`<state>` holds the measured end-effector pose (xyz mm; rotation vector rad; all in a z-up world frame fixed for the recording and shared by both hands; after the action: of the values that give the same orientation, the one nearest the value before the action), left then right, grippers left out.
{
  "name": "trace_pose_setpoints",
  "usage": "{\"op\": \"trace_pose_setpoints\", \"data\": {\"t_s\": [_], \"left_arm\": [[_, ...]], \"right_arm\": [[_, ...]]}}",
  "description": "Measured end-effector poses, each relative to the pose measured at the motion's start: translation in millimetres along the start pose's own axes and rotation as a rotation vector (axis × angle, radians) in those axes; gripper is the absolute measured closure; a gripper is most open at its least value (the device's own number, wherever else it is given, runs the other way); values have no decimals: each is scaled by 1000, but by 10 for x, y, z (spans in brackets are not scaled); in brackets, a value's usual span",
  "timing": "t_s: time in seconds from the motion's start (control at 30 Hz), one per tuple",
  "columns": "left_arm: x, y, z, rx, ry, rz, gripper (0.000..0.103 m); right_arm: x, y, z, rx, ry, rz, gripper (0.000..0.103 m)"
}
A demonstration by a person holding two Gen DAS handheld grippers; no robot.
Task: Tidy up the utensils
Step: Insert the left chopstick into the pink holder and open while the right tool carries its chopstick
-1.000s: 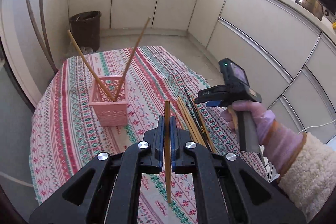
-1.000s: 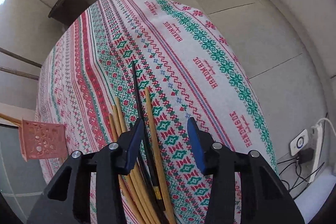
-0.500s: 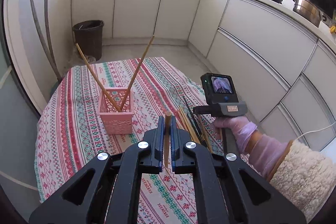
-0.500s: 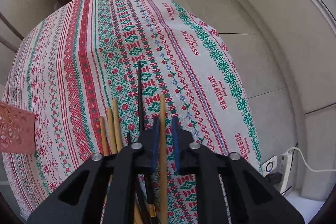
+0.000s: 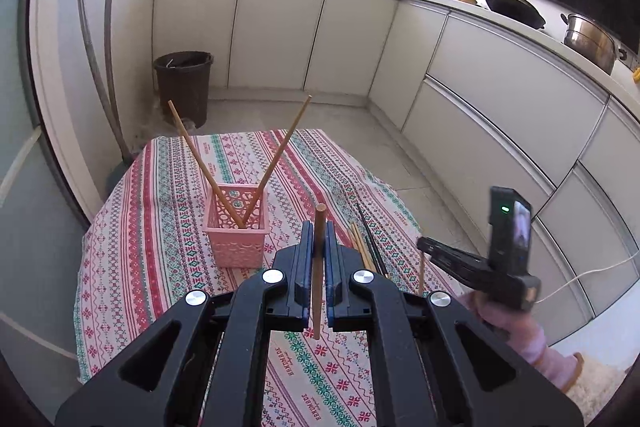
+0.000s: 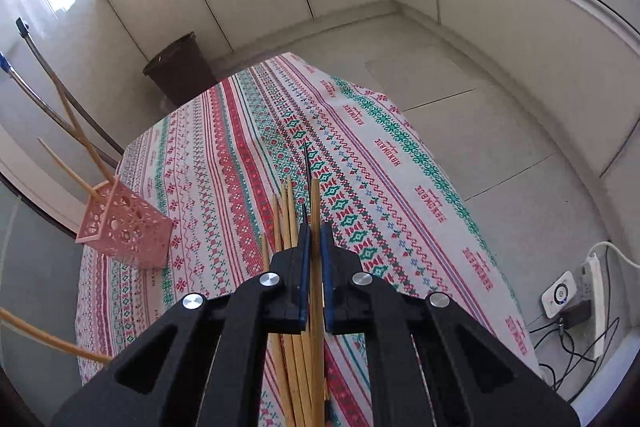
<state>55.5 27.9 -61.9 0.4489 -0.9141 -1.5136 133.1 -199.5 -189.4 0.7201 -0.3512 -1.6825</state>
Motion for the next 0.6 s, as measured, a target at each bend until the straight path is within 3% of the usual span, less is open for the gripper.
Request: {"op": "trace_pose_setpoints", "data": {"t_s": [0.27, 0.6], "left_arm": [[-30, -20, -4, 1, 23, 3, 99], [-66, -4, 23, 8, 41, 10, 99]], "right_arm": [[-22, -115, 646, 67, 72, -17, 98], [-271, -170, 1145, 101, 175, -6, 98]]}}
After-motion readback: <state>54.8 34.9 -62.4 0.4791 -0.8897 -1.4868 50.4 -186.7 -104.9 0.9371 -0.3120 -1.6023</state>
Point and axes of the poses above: each gripper's, at about its wrist camera, not at the fingertips, and z roughly against the way its jaws point, x to its right, y to its top, the point moved 6 cm from there along -z, roughly the way its jaws point, and after that the axes turned 2 degrees about z, right-handed, at the moved point
